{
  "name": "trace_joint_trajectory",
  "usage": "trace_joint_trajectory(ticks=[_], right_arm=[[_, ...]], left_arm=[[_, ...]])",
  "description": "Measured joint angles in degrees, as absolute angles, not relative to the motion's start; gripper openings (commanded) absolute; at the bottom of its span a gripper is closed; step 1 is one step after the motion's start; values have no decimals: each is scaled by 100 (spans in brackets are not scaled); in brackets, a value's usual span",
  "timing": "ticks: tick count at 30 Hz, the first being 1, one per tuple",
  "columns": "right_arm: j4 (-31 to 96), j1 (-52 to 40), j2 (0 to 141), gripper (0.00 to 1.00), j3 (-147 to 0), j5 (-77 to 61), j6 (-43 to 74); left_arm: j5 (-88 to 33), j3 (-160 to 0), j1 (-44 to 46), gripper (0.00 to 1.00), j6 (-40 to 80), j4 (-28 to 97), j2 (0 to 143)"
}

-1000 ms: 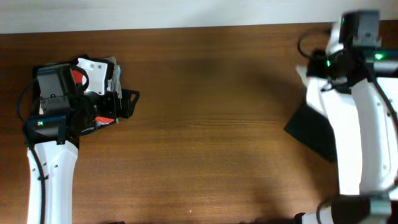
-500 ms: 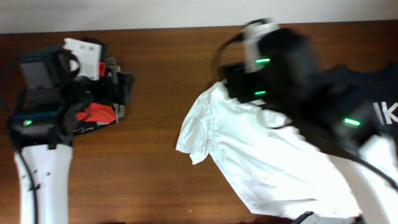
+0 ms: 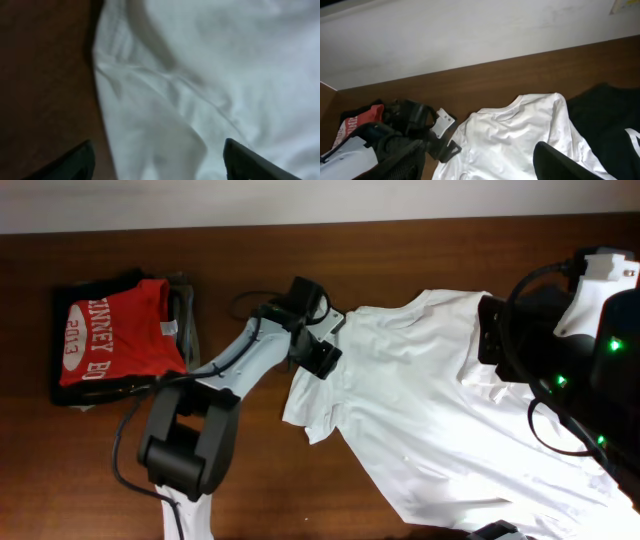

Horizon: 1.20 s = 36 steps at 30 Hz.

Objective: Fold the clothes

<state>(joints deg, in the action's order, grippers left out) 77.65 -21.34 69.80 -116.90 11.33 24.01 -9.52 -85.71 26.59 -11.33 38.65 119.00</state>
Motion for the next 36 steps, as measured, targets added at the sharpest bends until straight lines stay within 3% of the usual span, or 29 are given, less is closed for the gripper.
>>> trace_joint_trajectory(ticks=[1, 3, 4, 6, 7, 8, 12, 16, 20, 22, 24, 27, 28, 30, 31, 36], right_arm=[[7767, -2134, 6980, 73, -11690, 1135, 2401], [7841, -2134, 6980, 73, -11690, 1135, 2399], [7913, -2134, 6980, 72, -11690, 1133, 2401], [7937, -2134, 6980, 72, -11690, 1133, 2403], [7948, -2134, 6980, 72, -11690, 1135, 2403], [7985, -2134, 6980, 72, -11690, 1133, 2401], [8077, -2134, 6982, 72, -11690, 1175, 2403], [8138, -2134, 7153, 72, -11690, 1695, 2401], [8169, -2130, 7599, 72, -11690, 2036, 2508], [8296, -2123, 7885, 69, -11695, 2075, 2567], [8423, -1981, 8460, 65, -11701, 2069, 2663], [8530, -714, 9789, 45, -11712, 950, 2530], [8510, -434, 10057, 45, -11710, 661, 2440], [8508, 316, 10897, 61, -11710, -294, 2034], [8521, 515, 11264, 63, -11705, -593, 1879], [8453, 589, 12672, 60, -11710, -1076, 1487]], left_arm=[[-790, -8573, 2707, 80, -1135, 3809, 11961], [-423, -8584, 2810, 69, -1164, 3697, 12237], [-355, -8593, 2818, 56, -1157, 3675, 12250], [-261, -8593, 2816, 18, -1168, 3653, 12265], [-261, -8595, 2816, 4, -1164, 3664, 12265], [-261, -8608, 2816, 0, -1129, 3752, 12265], [-139, -8781, 2552, 0, -609, 4746, 12269], [19, -9102, 1389, 2, -438, 5835, 12265], [150, -9341, 375, 39, -386, 6351, 11513], [209, -9417, 187, 49, -377, 6464, 11113], [244, -9476, 115, 49, -342, 6604, 10731], [217, -9478, 130, 54, -362, 6646, 10659], [150, -9478, 130, 54, -364, 6654, 10580], [-172, -9478, 130, 55, -366, 6646, 10296], [-325, -9478, 130, 56, -366, 6646, 10165], [-1046, -9478, 132, 58, -381, 6696, 9983]])
